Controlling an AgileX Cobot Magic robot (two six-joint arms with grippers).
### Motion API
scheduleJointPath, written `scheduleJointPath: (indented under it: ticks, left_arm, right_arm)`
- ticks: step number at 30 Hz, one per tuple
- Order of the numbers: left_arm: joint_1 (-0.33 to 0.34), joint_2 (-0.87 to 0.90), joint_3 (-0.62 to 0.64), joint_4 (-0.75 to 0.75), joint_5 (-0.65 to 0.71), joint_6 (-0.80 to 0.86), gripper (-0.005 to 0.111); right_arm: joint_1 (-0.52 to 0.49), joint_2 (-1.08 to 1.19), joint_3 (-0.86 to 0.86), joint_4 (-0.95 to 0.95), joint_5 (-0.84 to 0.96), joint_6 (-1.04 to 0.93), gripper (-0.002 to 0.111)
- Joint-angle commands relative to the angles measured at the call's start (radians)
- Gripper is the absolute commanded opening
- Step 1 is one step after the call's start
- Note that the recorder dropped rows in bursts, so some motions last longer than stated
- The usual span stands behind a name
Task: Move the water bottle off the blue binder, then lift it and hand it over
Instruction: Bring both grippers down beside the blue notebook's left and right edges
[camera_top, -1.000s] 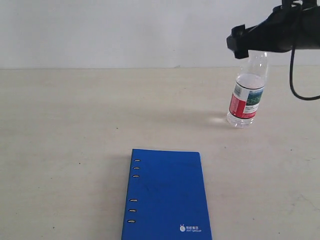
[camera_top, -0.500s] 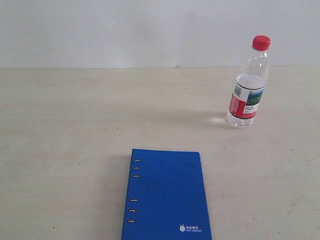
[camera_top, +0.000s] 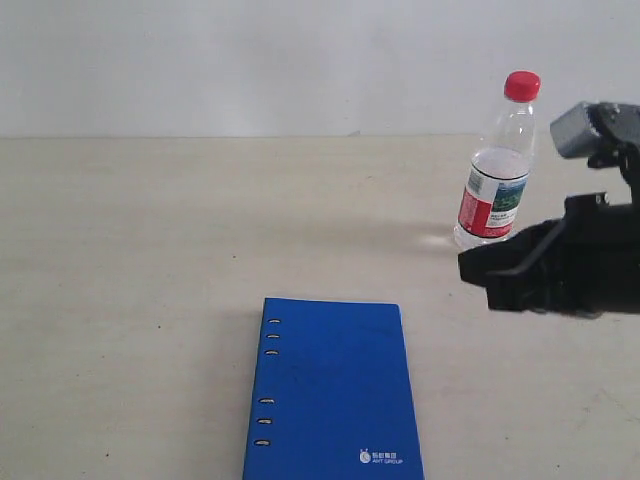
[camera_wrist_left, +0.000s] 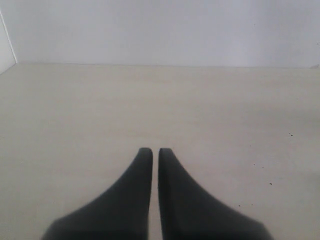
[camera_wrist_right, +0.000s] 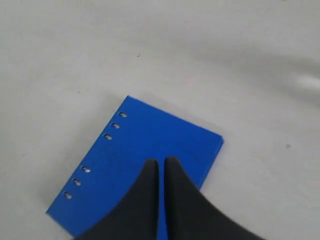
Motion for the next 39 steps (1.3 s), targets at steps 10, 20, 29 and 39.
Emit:
scheduleJointPath:
  ticks: [10,20,29,39]
  left_arm:
    - [0.001,0.003,0.003,0.059,-0.063,0.079,0.004]
    - [0.001,0.003,0.003,-0.062,-0.644,-0.088,0.004]
    - [0.001,0.026,0.003,0.596,-0.894,-1.025,0.004]
    - [0.005,0.562,-0.222,1.114,-0.983,-1.311,0.004]
  right_arm:
    - [0.002,-0.002,0.145,0.180,0.088,-0.242,0.000]
    - [0.002,-0.002,0.145,0.186,0.110,-0.242,0.000]
    - [0.002,-0.002,0.145,0.220,0.054,-0.242,0.000]
    - [0.002,-0.002,0.143,0.232,-0.042,-0.242,0.000]
